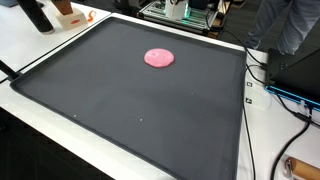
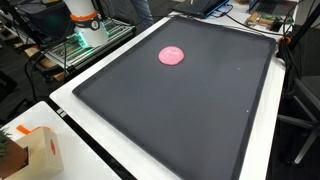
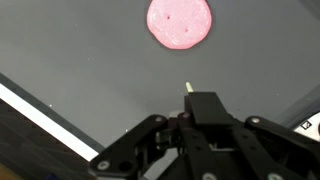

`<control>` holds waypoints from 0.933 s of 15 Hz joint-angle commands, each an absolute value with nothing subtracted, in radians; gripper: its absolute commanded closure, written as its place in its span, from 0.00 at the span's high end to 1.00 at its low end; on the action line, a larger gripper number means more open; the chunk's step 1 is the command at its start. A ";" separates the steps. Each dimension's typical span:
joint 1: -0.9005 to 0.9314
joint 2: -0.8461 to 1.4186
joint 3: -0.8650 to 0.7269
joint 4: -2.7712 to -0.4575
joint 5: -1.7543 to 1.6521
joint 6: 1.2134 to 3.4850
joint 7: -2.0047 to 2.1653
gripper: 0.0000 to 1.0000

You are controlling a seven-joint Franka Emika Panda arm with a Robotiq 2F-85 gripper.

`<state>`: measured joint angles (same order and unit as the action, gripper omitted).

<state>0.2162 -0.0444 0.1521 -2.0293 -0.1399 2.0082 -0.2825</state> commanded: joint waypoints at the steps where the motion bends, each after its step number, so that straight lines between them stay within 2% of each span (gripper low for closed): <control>1: 0.205 -0.044 0.163 -2.027 -0.139 2.006 -0.283 0.12; 5: 0.205 -0.044 0.163 -2.028 -0.139 2.007 -0.283 0.12; 6: 0.205 -0.044 0.163 -2.028 -0.139 2.007 -0.283 0.03; 14: 0.157 0.009 0.132 -2.091 0.037 2.018 -0.457 0.03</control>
<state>0.1806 0.0058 0.1382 -2.0516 -0.0312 2.0068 -0.3776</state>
